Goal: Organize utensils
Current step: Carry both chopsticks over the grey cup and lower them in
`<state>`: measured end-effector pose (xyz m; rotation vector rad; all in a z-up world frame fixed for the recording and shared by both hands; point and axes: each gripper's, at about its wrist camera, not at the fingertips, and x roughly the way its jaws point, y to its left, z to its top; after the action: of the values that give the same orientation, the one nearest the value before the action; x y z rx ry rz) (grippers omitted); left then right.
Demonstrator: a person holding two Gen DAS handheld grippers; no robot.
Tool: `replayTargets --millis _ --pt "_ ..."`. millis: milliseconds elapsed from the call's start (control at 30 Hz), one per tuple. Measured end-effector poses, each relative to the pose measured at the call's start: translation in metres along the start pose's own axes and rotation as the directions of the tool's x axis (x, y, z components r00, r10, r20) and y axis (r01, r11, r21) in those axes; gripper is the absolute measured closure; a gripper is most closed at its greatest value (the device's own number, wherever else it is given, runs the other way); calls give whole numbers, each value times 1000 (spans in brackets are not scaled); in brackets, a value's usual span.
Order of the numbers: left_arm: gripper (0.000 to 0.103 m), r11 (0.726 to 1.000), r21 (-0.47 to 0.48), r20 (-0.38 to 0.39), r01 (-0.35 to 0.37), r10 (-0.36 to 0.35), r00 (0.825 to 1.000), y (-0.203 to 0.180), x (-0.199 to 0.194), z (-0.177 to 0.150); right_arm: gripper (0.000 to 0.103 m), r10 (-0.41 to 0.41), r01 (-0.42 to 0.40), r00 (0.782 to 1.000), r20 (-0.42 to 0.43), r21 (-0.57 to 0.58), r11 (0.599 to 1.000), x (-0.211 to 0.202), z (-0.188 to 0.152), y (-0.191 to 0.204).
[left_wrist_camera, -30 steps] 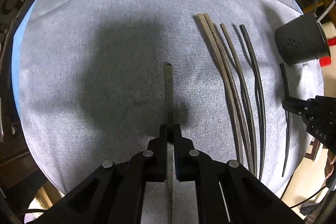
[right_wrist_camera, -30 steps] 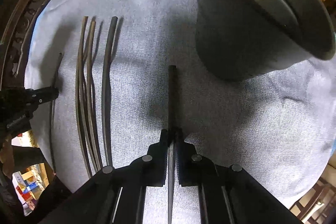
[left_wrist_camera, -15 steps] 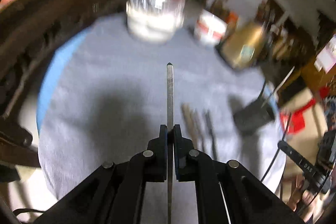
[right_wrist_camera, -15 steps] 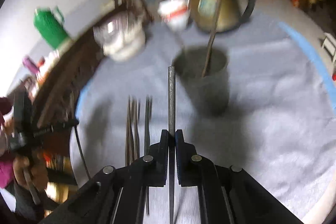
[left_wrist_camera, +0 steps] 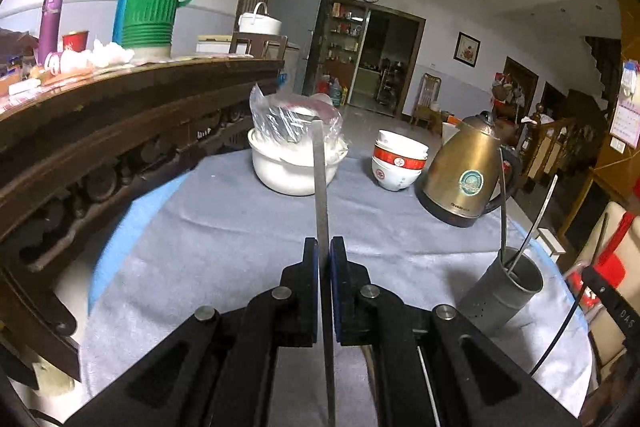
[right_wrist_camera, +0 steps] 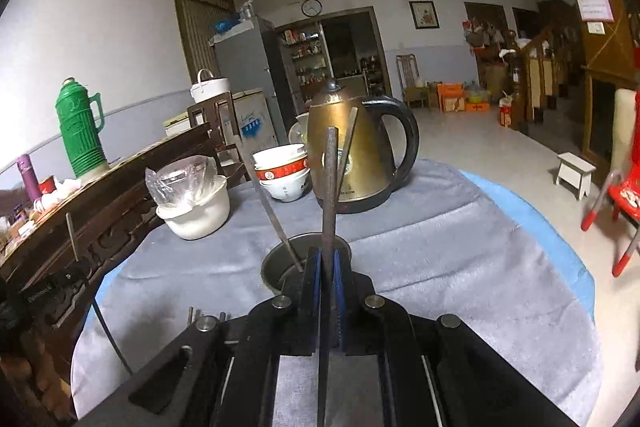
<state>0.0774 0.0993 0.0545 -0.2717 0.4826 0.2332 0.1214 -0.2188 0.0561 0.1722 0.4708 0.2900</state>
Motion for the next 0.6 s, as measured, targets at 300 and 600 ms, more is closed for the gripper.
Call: replayTargets --millis 300,600 --pt "97 998 -25 4 50 -50 999 12 -46 -12 96 27 -26 1000 8 -41 999 -29 -19 12" --pt "96 994 -73 -19 80 -82 996 24 -65 -20 96 20 -20 1000 3 -44 999 -66 -35 14"
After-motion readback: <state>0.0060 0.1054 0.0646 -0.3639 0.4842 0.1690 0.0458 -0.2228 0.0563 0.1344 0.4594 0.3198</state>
